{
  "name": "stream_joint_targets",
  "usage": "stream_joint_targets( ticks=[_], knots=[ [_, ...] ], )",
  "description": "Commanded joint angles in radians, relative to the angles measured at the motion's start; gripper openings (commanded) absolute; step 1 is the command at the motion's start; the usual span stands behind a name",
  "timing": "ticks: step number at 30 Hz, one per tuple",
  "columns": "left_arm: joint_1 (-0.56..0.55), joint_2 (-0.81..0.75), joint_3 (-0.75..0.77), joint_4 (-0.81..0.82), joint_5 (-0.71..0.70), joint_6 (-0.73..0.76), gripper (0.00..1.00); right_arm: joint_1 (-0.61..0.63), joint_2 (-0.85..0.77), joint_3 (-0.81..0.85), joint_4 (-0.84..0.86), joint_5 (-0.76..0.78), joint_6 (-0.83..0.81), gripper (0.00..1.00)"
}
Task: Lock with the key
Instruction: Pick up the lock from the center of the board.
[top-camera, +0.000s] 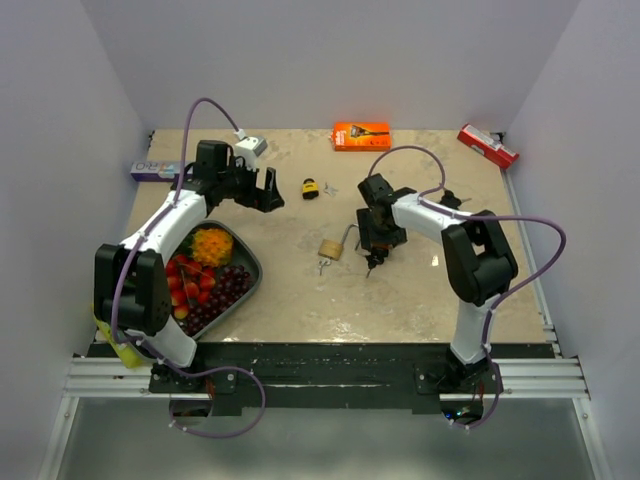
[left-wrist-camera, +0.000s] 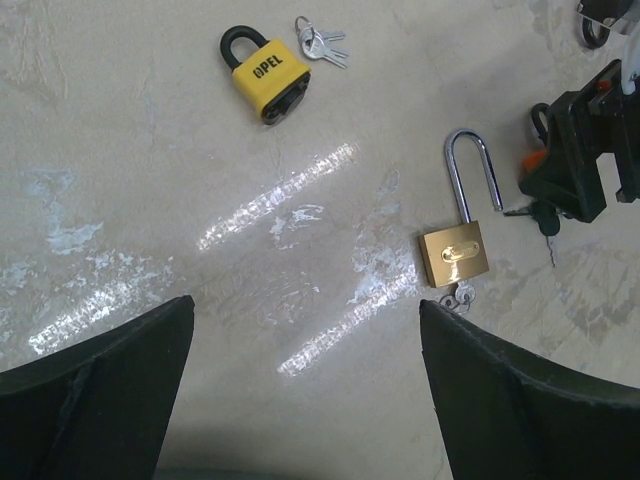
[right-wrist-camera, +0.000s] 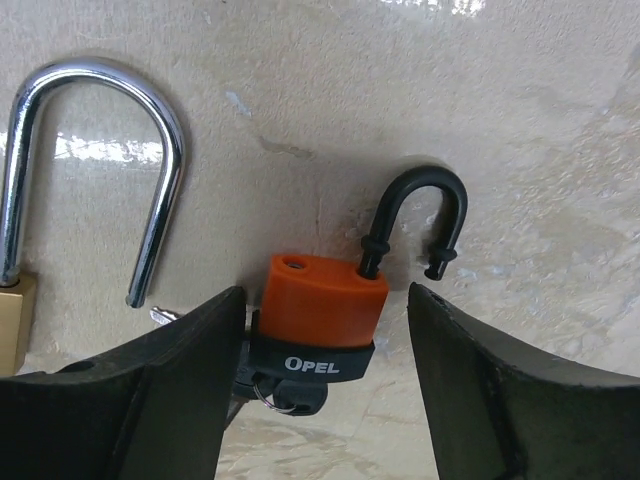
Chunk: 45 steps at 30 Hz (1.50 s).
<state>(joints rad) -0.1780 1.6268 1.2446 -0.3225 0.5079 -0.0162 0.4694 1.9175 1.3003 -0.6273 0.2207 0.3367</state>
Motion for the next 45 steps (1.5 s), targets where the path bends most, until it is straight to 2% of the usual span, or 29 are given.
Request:
stream_joint_targets(
  ticks=[1,2,5,6,9,13,14,17,20,21,24,28,34,45],
  knots=[
    [0.008,0.013,0.03,0.036,-0.014,-0.014,0.98,0.006,0.023,-0.012,0.051,0.031,0.044,0.67],
    [0.008,0.012,0.032,0.033,-0.009,-0.014,0.98,0.006,0.02,-0.013,0.049,0.026,0.038,0.65],
    [0.008,0.015,0.042,0.022,0.036,0.004,0.98,0.003,-0.008,-0.019,0.049,0.02,-0.004,0.46],
    [0.008,0.019,0.059,0.011,0.055,0.012,0.99,0.003,-0.018,-0.016,0.048,0.013,-0.022,0.31],
    [0.008,0.036,0.102,-0.039,0.135,0.082,0.99,-0.003,-0.089,-0.003,0.044,-0.039,-0.14,0.0],
    [0.008,0.018,0.105,-0.015,0.265,0.139,0.99,-0.028,-0.213,0.013,0.04,-0.271,-0.381,0.0],
    [0.008,0.004,0.099,0.009,0.291,0.154,0.99,-0.04,-0.241,0.017,0.026,-0.409,-0.503,0.0],
    [0.003,-0.034,0.027,0.083,0.423,0.252,0.99,-0.06,-0.316,0.057,-0.067,-0.672,-0.718,0.0],
    [-0.038,-0.094,-0.042,0.143,0.454,0.393,0.98,-0.06,-0.331,0.114,-0.202,-0.809,-0.873,0.0],
    [-0.058,-0.113,-0.056,0.14,0.446,0.511,0.96,-0.061,-0.328,0.125,-0.263,-0.883,-0.899,0.0],
    [-0.156,-0.188,-0.129,0.138,0.397,0.733,0.88,-0.063,-0.322,0.154,-0.343,-1.007,-1.011,0.0],
    [-0.231,-0.255,-0.215,0.255,0.38,0.8,0.8,-0.061,-0.331,0.172,-0.428,-1.069,-1.117,0.0],
    [-0.316,-0.208,-0.172,0.206,0.435,0.815,0.69,-0.06,-0.364,0.18,-0.411,-1.092,-1.143,0.0],
    [-0.393,-0.15,-0.154,0.29,0.488,0.677,0.57,-0.046,-0.407,0.174,-0.368,-1.089,-1.159,0.0]
  ],
)
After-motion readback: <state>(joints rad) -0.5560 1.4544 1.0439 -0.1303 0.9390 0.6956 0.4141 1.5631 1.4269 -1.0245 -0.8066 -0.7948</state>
